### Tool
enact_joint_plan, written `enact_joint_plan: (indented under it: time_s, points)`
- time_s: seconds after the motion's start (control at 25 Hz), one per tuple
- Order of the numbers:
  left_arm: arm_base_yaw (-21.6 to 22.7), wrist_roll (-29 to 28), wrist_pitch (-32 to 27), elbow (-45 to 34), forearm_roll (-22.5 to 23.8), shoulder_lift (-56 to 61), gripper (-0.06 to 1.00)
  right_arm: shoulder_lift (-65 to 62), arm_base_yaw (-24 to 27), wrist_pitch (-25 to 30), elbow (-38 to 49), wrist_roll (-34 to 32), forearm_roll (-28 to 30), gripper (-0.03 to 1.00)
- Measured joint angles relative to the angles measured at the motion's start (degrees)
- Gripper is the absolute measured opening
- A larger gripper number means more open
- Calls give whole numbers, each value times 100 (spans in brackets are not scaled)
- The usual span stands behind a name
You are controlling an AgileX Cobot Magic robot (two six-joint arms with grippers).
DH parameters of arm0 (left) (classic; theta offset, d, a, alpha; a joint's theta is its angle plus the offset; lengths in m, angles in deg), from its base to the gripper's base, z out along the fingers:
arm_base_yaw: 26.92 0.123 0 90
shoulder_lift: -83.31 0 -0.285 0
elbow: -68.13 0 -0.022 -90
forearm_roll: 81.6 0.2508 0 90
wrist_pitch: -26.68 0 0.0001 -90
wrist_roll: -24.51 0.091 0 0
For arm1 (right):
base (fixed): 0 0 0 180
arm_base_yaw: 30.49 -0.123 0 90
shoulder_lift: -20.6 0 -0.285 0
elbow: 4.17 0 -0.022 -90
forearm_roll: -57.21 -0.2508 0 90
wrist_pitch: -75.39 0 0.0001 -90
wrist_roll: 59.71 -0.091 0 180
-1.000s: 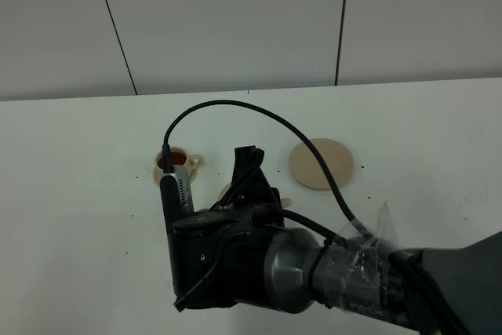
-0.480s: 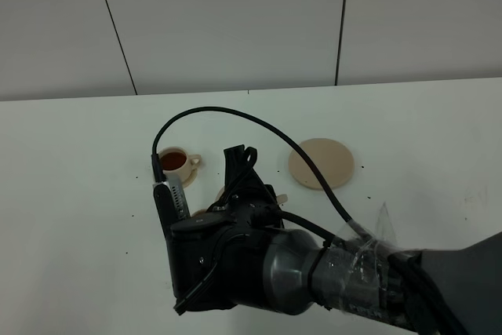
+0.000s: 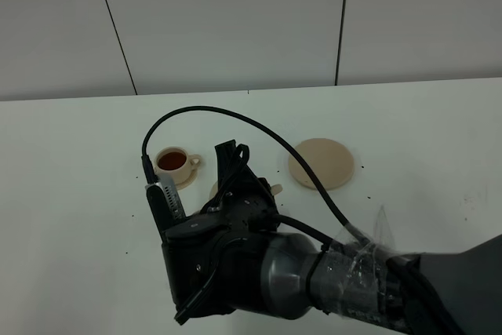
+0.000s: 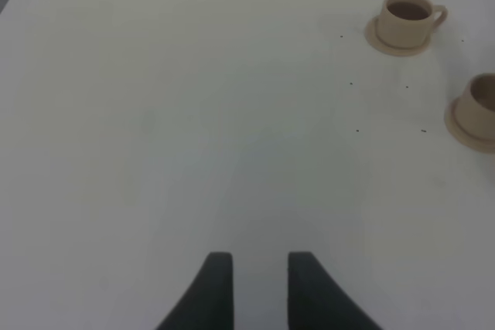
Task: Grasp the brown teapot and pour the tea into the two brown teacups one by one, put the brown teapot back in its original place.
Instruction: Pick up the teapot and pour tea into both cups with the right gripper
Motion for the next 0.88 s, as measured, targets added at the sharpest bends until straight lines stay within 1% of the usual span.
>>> enact_joint_plan:
  time_s: [0.32, 0.48, 0.64, 0.88]
  points:
    - [0, 0, 0, 0, 0, 0, 24, 0, 0, -7, 0, 96, 59, 9]
    - [0, 0, 0, 0, 0, 0, 24, 0, 0, -94, 0, 138, 59, 9]
    - [0, 0, 0, 0, 0, 0, 24, 0, 0, -203, 0, 322, 71, 9]
    - [0, 0, 0, 0, 0, 0, 24, 0, 0, -219, 0, 497, 96, 9]
